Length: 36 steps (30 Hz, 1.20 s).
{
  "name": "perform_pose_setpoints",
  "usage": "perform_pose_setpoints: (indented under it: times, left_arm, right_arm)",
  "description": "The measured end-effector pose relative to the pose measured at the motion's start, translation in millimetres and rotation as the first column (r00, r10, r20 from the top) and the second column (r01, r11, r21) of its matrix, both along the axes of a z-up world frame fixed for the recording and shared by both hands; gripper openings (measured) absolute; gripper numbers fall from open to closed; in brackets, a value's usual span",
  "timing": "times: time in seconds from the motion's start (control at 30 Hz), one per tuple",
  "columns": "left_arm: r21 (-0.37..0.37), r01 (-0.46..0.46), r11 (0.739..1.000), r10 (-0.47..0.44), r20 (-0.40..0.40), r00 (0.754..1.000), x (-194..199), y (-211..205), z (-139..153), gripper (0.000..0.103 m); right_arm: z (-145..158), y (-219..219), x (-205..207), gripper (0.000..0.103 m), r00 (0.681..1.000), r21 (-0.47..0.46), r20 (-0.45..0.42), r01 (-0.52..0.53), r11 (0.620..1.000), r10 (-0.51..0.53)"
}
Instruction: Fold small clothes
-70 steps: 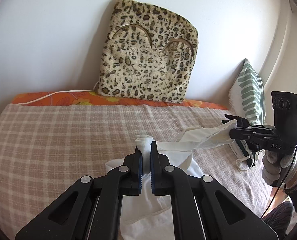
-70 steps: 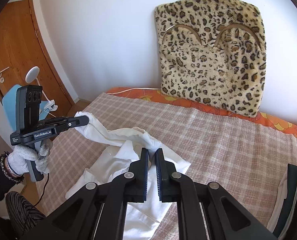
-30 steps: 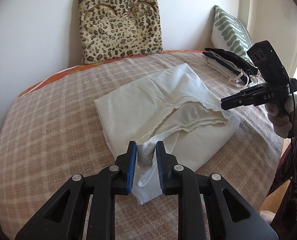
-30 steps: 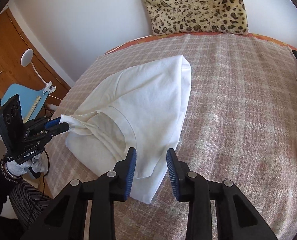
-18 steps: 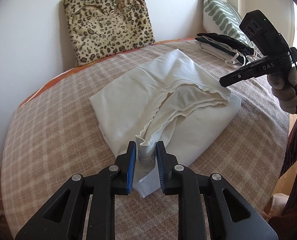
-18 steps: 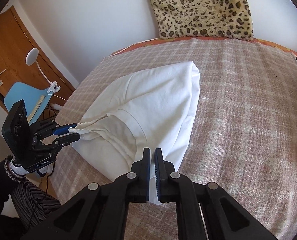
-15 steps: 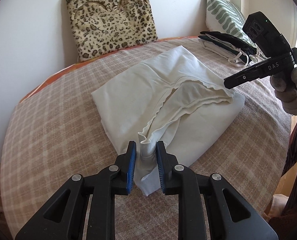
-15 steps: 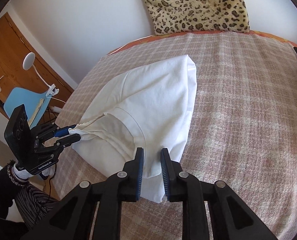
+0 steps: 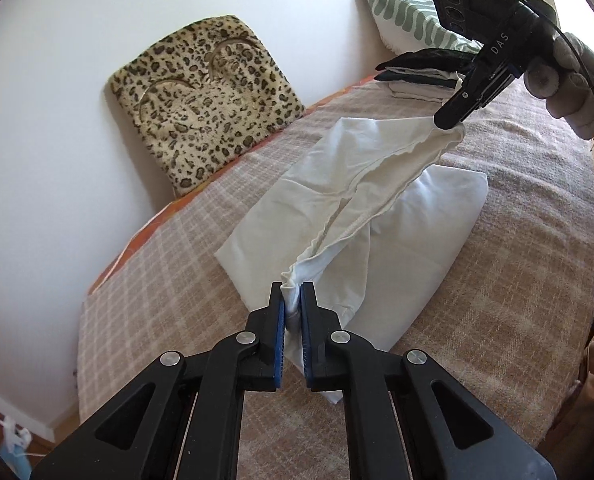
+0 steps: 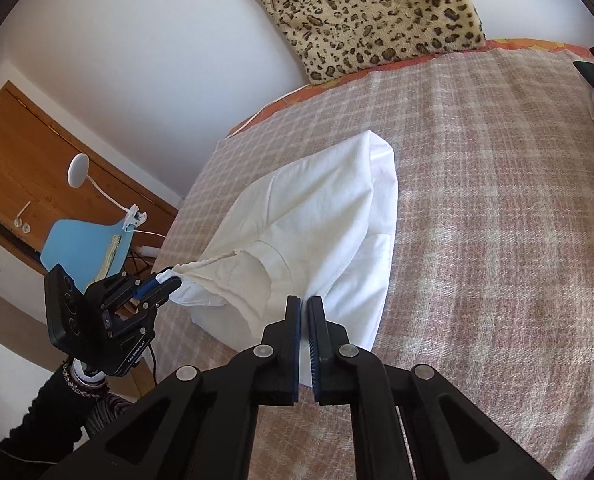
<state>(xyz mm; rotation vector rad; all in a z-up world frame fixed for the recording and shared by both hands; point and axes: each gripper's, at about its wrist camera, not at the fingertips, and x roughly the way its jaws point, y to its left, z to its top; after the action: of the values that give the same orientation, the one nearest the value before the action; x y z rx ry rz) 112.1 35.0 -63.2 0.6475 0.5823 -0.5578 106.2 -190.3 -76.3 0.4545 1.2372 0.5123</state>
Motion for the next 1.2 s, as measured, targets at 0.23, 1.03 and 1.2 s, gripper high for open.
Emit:
perform_pose_setpoints:
  times: [0.23,1.03,1.2]
  left_arm:
    - [0.092,0.094,0.991,-0.088,-0.070,0.994,-22.4,-11.9,-29.3,0.006]
    - [-0.187,-0.033,0.982,-0.001,-0.177,0.984,-3.5,3.5,27.3,0.011]
    - [-0.249,0.012,0.968,-0.058,-0.180,0.982,5.2,-35.7,26.9,0.019]
  right_arm:
    - [-17.8,-5.7,-17.5,0.001,0.997,-0.027,-0.074,-0.017,0.999,0.014]
    - [26.5,9.0,14.2,0.023,0.985,-0.165,0.149,-0.060,0.984,0.085]
    - [4.3,9.4,25.9,0.030,0.993,-0.168,0.095,-0.047,0.985,0.063]
